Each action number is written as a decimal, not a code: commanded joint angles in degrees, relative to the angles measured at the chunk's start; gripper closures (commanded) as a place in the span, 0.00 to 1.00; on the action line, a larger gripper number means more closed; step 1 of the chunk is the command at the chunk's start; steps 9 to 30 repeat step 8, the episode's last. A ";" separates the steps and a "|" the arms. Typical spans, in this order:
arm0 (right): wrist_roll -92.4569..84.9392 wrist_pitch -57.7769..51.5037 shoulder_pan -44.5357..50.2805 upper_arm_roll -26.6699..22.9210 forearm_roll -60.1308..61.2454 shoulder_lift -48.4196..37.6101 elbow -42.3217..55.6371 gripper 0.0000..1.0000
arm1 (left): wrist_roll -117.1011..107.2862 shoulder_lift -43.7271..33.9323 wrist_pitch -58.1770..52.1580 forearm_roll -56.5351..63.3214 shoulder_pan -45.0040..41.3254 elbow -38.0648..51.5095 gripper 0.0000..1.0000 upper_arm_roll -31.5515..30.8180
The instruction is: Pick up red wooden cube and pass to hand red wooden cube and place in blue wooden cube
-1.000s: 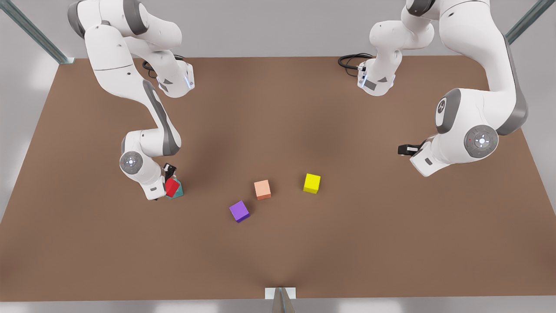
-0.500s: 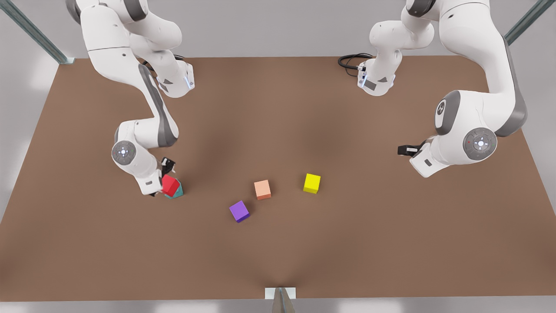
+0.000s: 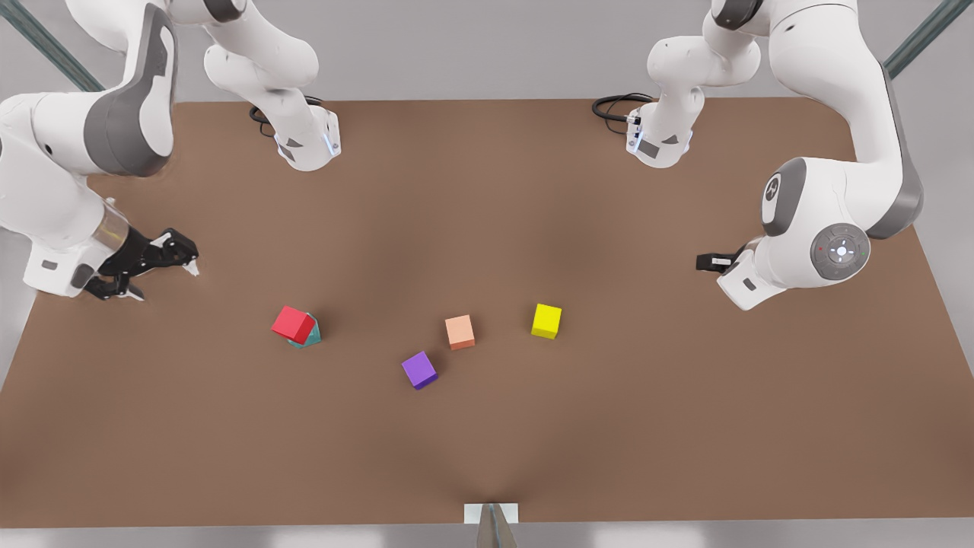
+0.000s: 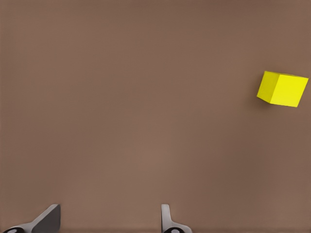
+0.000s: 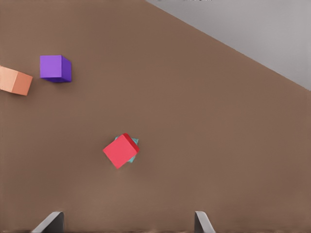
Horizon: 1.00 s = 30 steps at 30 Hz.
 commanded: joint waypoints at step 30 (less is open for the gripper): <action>37.59 -14.06 2.69 0.67 -0.92 -1.37 0.94 0.00 | 0.06 -0.16 -0.33 0.12 0.08 0.20 0.00 -0.02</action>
